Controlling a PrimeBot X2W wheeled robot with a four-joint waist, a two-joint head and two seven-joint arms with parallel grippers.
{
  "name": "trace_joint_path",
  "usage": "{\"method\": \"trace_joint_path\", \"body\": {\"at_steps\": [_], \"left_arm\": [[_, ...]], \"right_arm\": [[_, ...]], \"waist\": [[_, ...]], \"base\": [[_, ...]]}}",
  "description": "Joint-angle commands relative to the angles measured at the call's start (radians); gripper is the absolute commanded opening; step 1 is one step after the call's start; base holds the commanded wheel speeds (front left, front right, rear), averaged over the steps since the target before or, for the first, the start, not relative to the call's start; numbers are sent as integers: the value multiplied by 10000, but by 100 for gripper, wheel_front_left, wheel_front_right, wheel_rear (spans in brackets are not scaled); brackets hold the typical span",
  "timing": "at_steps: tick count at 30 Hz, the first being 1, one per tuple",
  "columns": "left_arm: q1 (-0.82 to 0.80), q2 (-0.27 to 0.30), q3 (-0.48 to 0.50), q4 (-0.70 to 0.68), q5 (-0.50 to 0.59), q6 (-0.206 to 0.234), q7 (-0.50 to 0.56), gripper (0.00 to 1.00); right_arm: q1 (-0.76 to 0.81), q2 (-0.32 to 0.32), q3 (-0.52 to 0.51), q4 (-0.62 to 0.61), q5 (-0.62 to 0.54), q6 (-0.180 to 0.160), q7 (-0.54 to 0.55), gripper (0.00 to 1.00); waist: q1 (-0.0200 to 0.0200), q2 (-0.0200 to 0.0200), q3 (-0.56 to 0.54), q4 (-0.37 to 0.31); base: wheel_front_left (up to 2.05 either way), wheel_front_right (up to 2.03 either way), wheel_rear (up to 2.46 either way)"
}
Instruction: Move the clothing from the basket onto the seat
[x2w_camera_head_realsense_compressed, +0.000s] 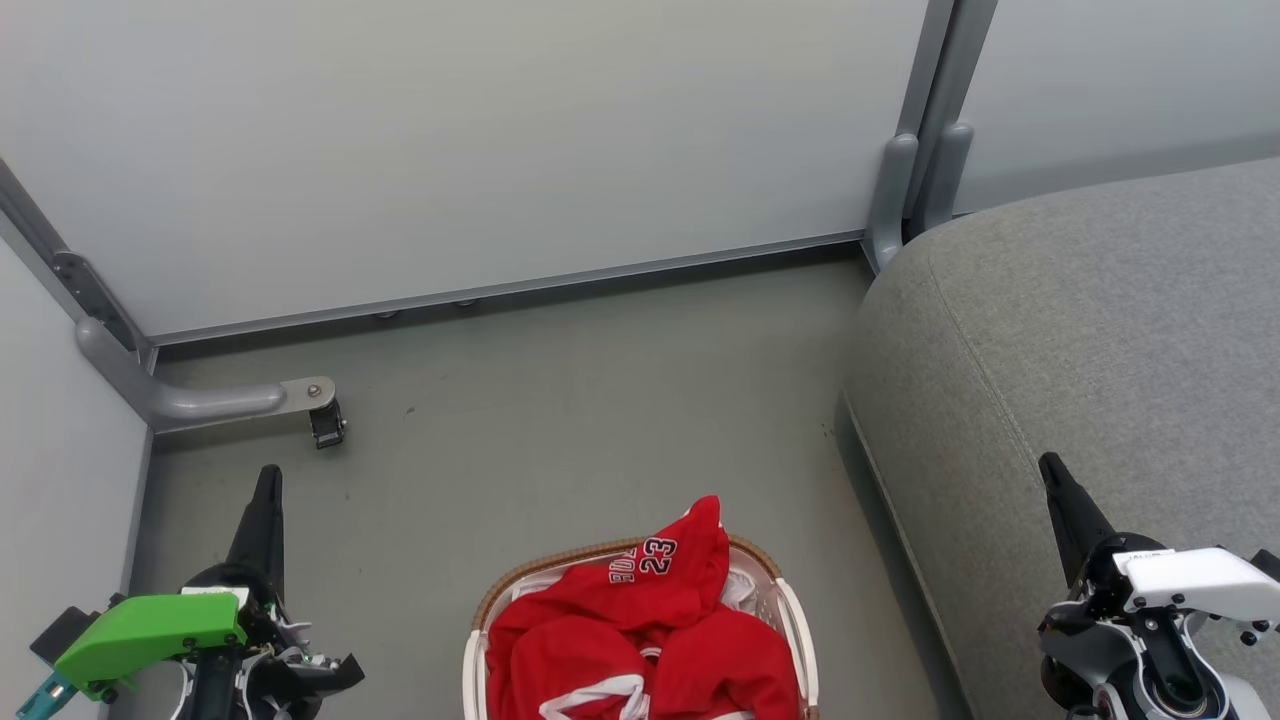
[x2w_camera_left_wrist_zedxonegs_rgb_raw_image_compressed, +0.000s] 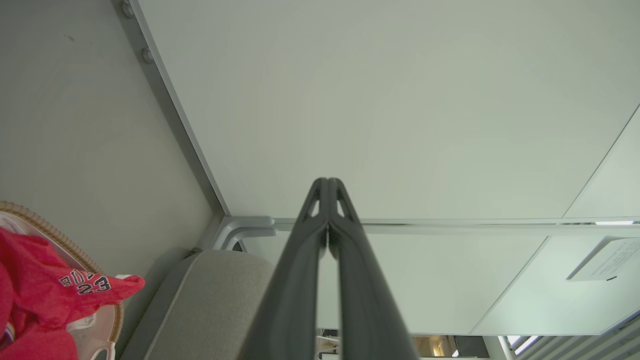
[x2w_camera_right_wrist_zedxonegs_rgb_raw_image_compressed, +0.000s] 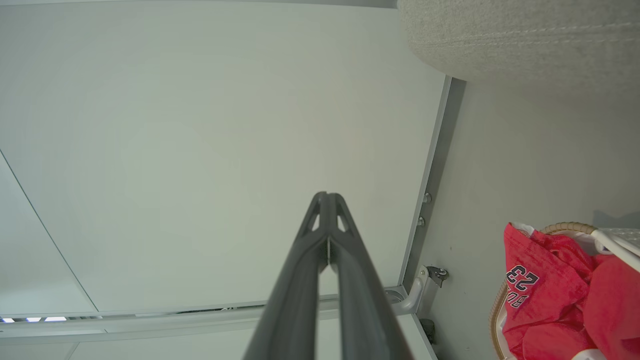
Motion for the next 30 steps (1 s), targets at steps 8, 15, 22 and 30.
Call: {"method": "trace_joint_path", "body": {"at_steps": [8,15,22,30], "left_arm": [[-118,52,17,-17,-32,-64,24,0],[-118,52,17,-17,-32,-64,24,0],[-118,52,17,-17,-32,-64,24,0],[-118,52,17,-17,-32,-64,24,0]], "right_arm": [[-83,-30,-2,-16,-9,0,20,0],[-83,-30,-2,-16,-9,0,20,0],[-83,-30,-2,-16,-9,0,20,0],[-83,-30,-2,-16,-9,0,20,0]], "waist": [[0,0,0,0],[0,0,0,0],[0,0,0,0],[0,0,0,0]], "base": [[0,0,0],[0,0,0],[0,0,0],[0,0,0]]}}
